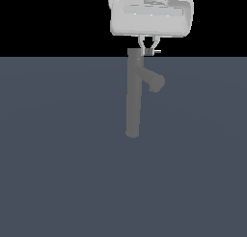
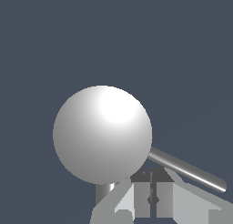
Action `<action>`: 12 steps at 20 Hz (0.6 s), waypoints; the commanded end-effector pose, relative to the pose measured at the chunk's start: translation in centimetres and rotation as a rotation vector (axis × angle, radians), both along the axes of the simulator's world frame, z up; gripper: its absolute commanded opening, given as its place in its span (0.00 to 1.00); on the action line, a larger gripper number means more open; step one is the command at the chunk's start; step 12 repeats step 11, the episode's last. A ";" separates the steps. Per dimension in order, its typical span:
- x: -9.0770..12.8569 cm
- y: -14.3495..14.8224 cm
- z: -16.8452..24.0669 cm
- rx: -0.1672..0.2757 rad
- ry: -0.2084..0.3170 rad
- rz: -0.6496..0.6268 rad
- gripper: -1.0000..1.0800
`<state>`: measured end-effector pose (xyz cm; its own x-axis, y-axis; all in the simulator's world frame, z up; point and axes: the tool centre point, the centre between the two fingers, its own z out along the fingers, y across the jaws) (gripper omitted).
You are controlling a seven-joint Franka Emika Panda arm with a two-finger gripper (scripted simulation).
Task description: Turn on the faucet by rotating a designated handle.
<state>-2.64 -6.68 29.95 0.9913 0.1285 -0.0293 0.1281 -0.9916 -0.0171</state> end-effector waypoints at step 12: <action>4.4 -2.8 0.1 -0.013 -0.030 -0.032 0.00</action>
